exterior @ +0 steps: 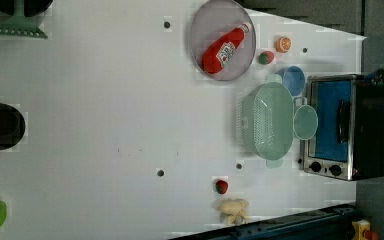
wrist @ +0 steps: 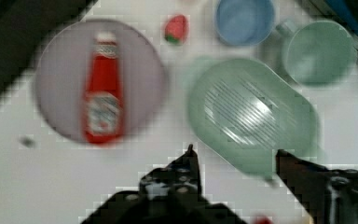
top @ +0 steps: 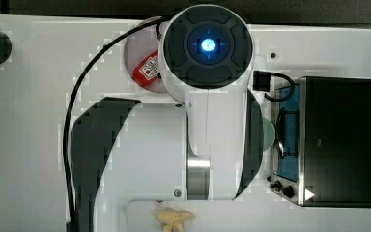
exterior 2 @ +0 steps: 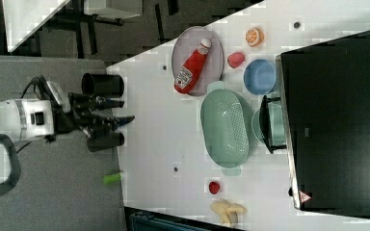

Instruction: Drag strainer right to left.

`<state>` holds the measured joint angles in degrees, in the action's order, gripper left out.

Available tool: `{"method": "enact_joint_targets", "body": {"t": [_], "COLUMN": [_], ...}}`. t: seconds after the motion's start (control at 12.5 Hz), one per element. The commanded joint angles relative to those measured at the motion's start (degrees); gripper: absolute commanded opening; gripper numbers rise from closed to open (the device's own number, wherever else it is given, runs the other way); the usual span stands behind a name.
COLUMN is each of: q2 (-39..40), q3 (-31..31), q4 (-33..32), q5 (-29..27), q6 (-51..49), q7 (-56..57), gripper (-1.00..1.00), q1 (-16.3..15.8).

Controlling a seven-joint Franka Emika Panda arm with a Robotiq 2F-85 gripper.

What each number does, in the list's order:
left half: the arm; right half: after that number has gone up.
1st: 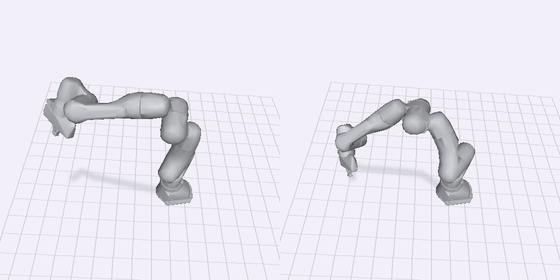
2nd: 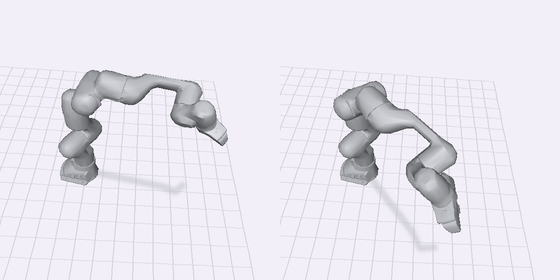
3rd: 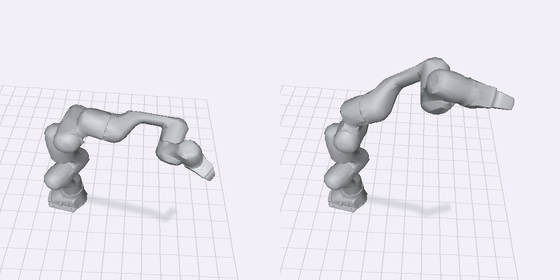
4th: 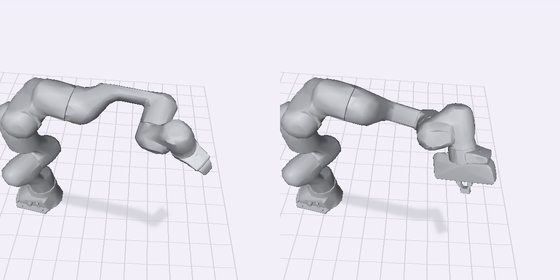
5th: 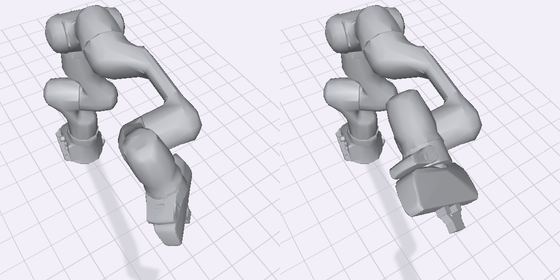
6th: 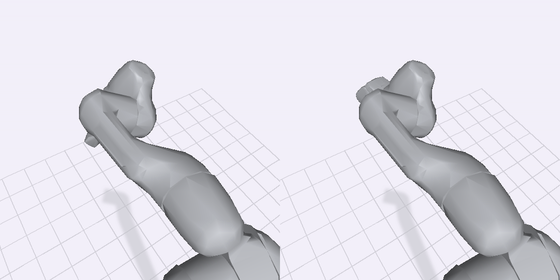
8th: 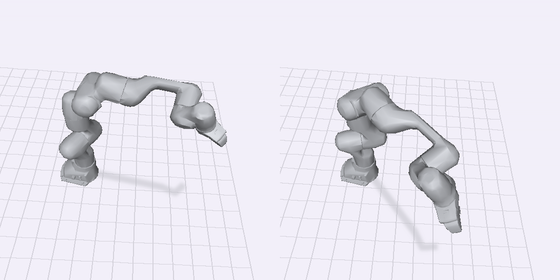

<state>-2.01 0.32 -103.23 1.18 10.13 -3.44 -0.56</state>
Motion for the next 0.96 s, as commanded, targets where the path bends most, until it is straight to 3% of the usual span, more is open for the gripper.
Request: {"method": "enact_joint_targets", "body": {"t": [0.08, 0.24, 0.64, 0.96], "q2": [-32.7, -32.6, -26.5, -14.9], "q3": [1.0, 1.0, 0.9, 0.9], "q4": [-19.1, -19.6, -26.6, -33.1], "q5": [0.4, 0.4, 0.4, 0.4], "q6": [-13.5, -13.4, 0.4, 17.9], "q7": [0.7, 0.7, -0.9, -15.7], "gripper": [0.60, 1.00, 1.00, 1.00], "q1": [2.8, 2.8, 2.8, 2.8]}}
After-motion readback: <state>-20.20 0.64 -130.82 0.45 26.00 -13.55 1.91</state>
